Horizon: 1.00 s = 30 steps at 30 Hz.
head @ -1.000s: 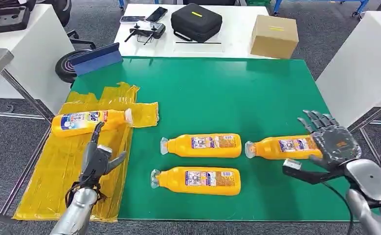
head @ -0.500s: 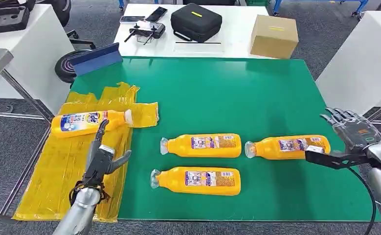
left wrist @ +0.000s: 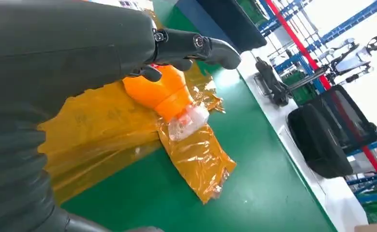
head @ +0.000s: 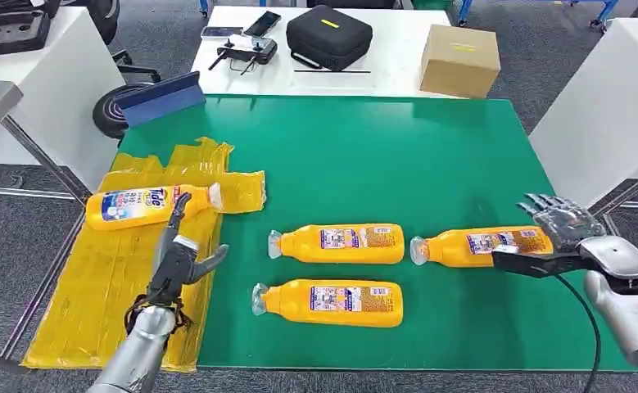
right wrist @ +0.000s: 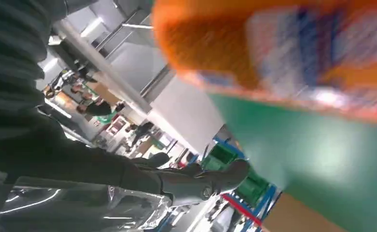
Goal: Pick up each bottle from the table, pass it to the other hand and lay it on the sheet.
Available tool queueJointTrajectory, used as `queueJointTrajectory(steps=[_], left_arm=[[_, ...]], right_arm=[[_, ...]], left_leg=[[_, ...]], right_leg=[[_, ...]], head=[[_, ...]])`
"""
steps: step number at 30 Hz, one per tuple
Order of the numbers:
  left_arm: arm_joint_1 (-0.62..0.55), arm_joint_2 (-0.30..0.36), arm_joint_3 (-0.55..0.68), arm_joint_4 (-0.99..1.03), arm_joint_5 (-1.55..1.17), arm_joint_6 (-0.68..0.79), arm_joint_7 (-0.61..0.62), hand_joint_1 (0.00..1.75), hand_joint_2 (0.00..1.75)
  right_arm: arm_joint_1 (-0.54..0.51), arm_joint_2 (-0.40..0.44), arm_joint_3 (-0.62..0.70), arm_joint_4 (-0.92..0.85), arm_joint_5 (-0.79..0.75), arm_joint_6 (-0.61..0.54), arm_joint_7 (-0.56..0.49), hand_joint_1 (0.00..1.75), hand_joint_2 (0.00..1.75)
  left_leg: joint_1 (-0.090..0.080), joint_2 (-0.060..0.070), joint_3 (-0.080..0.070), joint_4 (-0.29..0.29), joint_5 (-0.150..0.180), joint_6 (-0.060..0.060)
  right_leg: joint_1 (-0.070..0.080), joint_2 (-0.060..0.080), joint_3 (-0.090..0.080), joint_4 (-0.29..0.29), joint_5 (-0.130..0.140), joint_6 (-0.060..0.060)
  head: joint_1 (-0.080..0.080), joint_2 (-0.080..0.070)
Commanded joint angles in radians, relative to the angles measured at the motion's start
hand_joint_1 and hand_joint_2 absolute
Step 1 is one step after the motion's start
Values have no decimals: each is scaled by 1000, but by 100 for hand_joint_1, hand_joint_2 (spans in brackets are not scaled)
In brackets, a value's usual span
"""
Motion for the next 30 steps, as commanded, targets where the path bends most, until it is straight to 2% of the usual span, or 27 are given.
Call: queueJointTrajectory(steps=[1, 9, 17, 20, 25, 26, 27, 28, 30], left_arm=[[-24, 12, -12, 58, 3, 1, 5, 0, 175], [-28, 18, 2, 53, 6, 0, 11, 0, 175], [-26, 17, 2, 51, 3, 0, 13, 0, 175], [-18, 11, 0, 36, -4, -1, 14, 0, 175], [-12, 5, 1, 13, -22, -1, 36, 0, 175], [-15, 5, 4, 11, -23, -2, 41, 0, 175], [-18, 4, 6, 10, -24, -3, 45, 0, 175], [-19, 2, 9, 10, -25, -7, 48, 0, 175], [-24, 0, 11, 18, -31, -10, 56, 0, 175]], right_arm=[[-117, 177, 108, 313, -7, -55, -52, 0, 175], [-147, 220, 138, 365, -5, -52, -48, 0, 175], [-155, 227, 145, 393, -1, -66, -35, 0, 175], [-162, 260, 149, 453, 17, -104, 33, 0, 175], [-188, 290, 147, 577, 66, -85, 168, 0, 175], [-191, 292, 139, 594, 67, -72, 188, 119, 175], [-186, 288, 140, 602, 77, -66, 207, 159, 175], [-182, 284, 139, 606, 86, -64, 217, 171, 175], [-174, 280, 127, 613, 88, -44, 220, 175, 175]], left_leg=[[3, 5, 6, -1, -3, -5], [2, 5, 5, 0, -2, -4], [3, 3, 5, 0, -2, -4], [3, 4, 6, 0, -2, -5], [3, 4, 9, 0, -2, -5], [3, 4, 9, 0, -1, -4], [3, 4, 9, 0, -1, -3], [3, 3, 10, 0, -1, -5], [4, 2, 12, 0, -1, -5]], right_leg=[[3, 5, 6, -3, 0, -4], [2, 5, 4, -2, 0, -3], [2, 3, 5, -2, 0, -3], [2, 3, 6, -2, 0, -3], [3, 3, 9, -3, 0, -4], [3, 3, 8, -2, 1, -3], [3, 3, 8, -2, 1, -2], [3, 1, 10, -2, 0, -3], [3, 0, 12, -3, 1, -3]], head=[[0, 0], [0, 0], [1, 0], [0, 0], [0, 0], [0, 0], [0, 0], [1, 0], [1, 0]])
